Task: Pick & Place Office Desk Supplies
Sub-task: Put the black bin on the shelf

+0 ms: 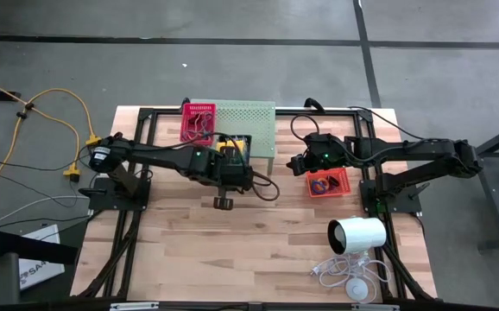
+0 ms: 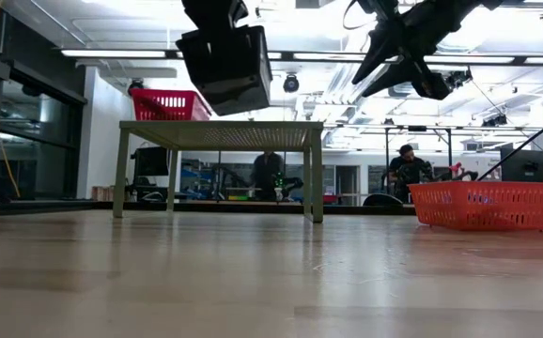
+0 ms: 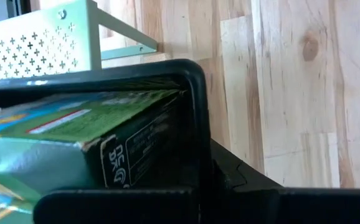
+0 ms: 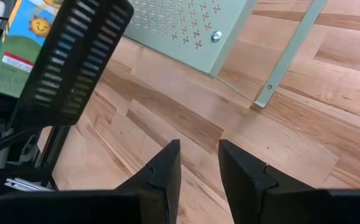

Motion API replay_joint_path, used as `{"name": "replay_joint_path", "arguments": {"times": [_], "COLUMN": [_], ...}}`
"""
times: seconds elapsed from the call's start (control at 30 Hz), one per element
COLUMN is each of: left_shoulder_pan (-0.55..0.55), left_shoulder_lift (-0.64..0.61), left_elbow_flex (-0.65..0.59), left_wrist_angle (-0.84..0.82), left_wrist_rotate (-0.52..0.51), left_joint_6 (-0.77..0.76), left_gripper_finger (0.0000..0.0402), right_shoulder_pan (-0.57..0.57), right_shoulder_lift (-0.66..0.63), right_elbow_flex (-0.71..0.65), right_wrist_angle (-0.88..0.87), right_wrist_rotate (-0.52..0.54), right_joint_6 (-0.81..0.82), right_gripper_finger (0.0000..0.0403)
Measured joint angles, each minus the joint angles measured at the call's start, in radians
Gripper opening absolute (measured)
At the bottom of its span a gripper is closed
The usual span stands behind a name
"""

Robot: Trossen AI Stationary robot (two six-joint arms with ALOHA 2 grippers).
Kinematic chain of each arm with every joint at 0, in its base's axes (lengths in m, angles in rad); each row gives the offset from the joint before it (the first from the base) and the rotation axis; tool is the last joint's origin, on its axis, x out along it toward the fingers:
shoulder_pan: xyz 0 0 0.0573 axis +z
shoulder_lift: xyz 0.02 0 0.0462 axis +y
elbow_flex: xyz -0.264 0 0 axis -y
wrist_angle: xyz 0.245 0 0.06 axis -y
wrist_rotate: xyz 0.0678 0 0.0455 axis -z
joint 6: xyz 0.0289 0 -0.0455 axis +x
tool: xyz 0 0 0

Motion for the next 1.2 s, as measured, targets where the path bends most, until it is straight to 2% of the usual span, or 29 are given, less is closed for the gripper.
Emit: {"name": "replay_joint_path", "arguments": {"times": [0.3,0.67,1.2], "left_shoulder_pan": [0.056,0.186,0.288], "left_shoulder_lift": [0.0,0.026,0.057], "left_elbow_flex": [0.0,0.0,0.007], "left_wrist_angle": [-0.049,0.01,0.024], "left_wrist_rotate": [-0.009,0.021,0.025], "left_joint_6": [0.058,0.196,0.236], "left_gripper_finger": [0.0001,0.0001,0.0001], "right_shoulder_pan": [0.0,0.0,0.0], "right_shoulder_lift": [0.0,0.0,0.0], "right_elbow_flex": [0.0,0.0,0.0], "right_wrist_angle": [0.0,0.0,0.02], "right_wrist_rotate": [0.0,0.0,0.0], "right_joint_6": [0.0,0.0,0.0], "right_gripper_finger": [0.0095,0.0095,0.0095]}}
